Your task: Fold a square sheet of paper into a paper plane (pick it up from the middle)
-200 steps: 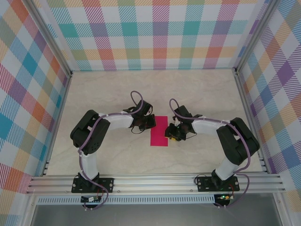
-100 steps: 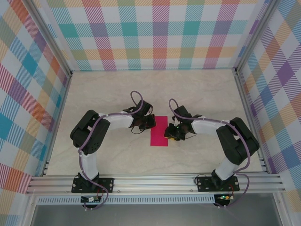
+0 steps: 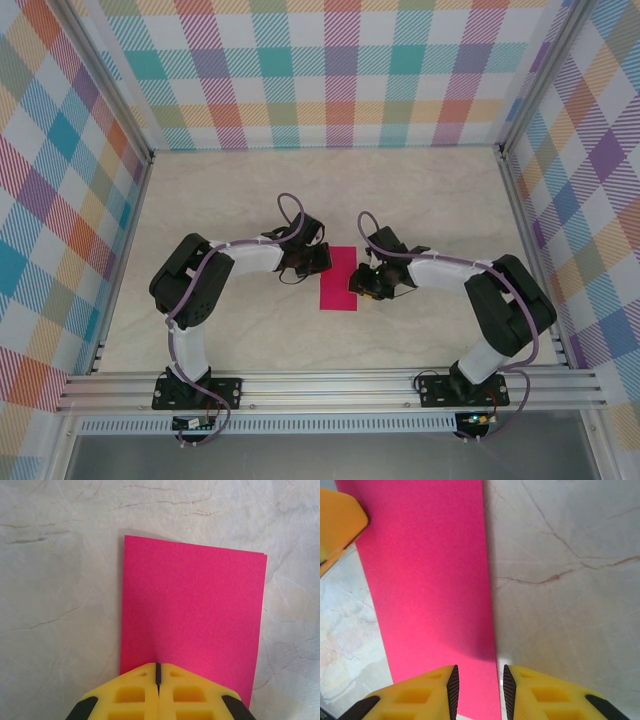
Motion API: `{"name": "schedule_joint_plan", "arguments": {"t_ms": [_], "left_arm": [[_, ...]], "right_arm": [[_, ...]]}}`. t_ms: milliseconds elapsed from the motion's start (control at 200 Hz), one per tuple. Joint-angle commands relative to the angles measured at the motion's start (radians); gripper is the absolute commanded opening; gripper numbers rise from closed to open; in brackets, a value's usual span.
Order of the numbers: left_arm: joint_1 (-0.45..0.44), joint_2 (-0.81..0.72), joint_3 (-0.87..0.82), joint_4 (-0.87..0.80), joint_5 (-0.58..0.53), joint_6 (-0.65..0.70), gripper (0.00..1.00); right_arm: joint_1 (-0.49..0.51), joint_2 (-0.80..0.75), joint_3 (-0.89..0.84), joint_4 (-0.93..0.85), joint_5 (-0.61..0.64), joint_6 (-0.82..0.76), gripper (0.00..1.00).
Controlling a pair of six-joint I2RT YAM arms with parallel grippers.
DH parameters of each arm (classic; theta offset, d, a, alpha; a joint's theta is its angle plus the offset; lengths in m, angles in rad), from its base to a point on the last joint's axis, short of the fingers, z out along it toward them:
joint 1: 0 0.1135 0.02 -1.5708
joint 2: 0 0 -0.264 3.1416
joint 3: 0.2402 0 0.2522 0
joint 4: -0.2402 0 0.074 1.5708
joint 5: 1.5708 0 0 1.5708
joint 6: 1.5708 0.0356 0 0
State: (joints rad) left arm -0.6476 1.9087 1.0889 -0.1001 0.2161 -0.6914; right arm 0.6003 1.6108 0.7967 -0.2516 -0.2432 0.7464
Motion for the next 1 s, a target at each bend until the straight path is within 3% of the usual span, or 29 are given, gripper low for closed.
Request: {"name": "schedule_joint_plan", "arguments": {"t_ms": [0,295,995], "left_arm": [[-0.004,0.026,-0.044,-0.147,-0.034,-0.003,0.0],[-0.004,0.025,-0.041,-0.15,-0.034,-0.002,0.0],[-0.004,0.027,-0.063,-0.133,-0.032,-0.019,0.0]], "right_arm": [[0.001,0.01,-0.005,0.015,-0.036,-0.009,0.3],[0.003,0.09,0.002,0.038,-0.091,-0.005,0.29],[0.005,0.076,0.043,0.167,-0.15,0.068,0.31]]}}
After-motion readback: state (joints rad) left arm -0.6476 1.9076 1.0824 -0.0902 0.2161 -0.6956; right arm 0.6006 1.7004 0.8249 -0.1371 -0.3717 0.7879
